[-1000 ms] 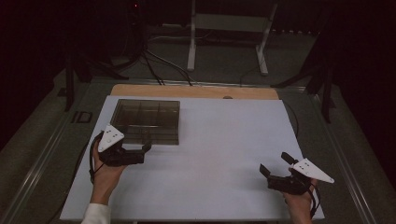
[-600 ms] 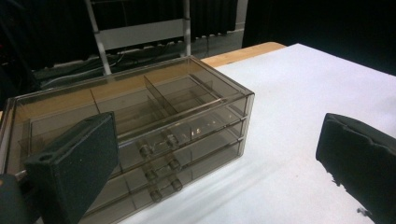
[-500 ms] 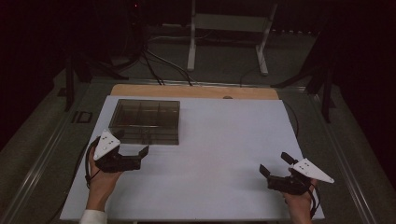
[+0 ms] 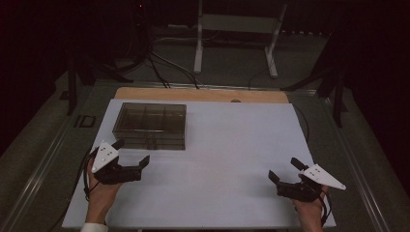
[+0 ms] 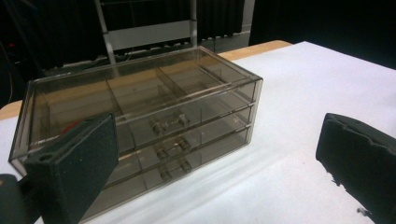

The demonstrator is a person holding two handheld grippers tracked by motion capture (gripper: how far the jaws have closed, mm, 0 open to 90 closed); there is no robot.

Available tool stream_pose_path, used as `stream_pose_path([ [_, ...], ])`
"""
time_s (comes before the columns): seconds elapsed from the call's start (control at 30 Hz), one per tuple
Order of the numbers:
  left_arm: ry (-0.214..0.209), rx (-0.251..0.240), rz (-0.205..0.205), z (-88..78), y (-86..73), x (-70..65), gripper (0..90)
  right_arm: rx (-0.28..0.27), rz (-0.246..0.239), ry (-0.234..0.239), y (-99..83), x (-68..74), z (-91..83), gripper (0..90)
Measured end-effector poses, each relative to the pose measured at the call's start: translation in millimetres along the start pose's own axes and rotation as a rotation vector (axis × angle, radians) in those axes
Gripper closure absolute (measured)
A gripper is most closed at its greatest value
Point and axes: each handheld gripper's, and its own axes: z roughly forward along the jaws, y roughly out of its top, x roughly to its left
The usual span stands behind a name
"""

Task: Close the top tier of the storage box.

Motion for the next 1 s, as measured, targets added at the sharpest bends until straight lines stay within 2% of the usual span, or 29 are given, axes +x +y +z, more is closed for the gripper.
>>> stream_pose_path([
  [0.23, 0.015, -0.01, -0.009, -3.6, -7.9, 2.5, 0.9, -0.002, 0.001, 0.0, 0.1, 0.0, -0.3, 0.0],
  [1.0, 0.029, -0.027, -0.025, -6.4, -15.7, 6.2, 0.9, -0.009, -0.015, 0.018, 0.3, 1.3, -1.0, 0.0],
])
